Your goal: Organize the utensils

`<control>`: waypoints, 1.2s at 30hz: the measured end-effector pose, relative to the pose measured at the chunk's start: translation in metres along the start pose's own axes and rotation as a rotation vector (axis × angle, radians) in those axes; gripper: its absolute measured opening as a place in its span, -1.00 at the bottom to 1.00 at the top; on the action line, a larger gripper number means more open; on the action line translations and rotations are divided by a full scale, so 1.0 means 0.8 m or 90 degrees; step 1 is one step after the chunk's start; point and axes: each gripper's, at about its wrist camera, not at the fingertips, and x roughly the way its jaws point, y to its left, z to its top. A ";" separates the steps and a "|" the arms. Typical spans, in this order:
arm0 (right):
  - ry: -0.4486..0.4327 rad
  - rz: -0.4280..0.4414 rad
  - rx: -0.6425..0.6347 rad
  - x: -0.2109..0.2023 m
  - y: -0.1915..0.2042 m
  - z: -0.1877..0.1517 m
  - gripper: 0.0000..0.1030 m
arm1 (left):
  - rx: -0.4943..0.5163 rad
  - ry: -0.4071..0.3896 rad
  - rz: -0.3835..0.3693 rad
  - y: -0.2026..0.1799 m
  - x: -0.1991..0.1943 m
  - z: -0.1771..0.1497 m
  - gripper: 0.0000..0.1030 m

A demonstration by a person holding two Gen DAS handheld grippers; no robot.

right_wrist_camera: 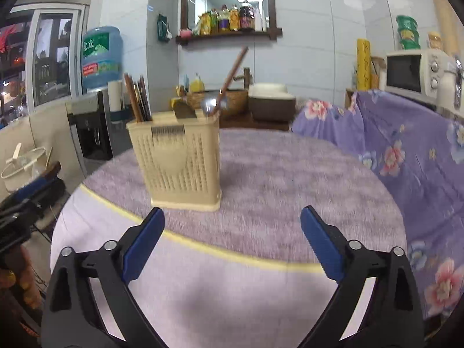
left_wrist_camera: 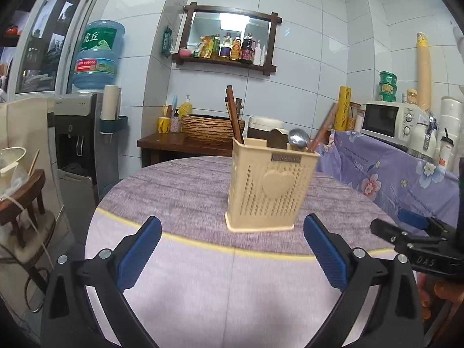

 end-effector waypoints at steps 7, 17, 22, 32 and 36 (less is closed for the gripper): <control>-0.014 0.028 0.001 -0.067 0.006 -0.078 0.89 | 0.020 0.002 0.013 -0.012 -0.066 -0.046 0.89; -0.139 0.050 -0.041 -0.172 0.036 -0.077 0.89 | 0.019 -0.055 0.008 -0.021 -0.128 -0.051 0.89; -0.144 0.057 -0.047 -0.175 0.041 -0.072 0.89 | 0.034 -0.073 0.013 -0.024 -0.133 -0.054 0.89; -0.140 0.059 -0.046 -0.171 0.042 -0.073 0.89 | 0.026 -0.071 0.014 -0.021 -0.135 -0.059 0.89; -0.140 0.059 -0.046 -0.170 0.043 -0.074 0.89 | 0.025 -0.069 0.011 -0.021 -0.135 -0.060 0.89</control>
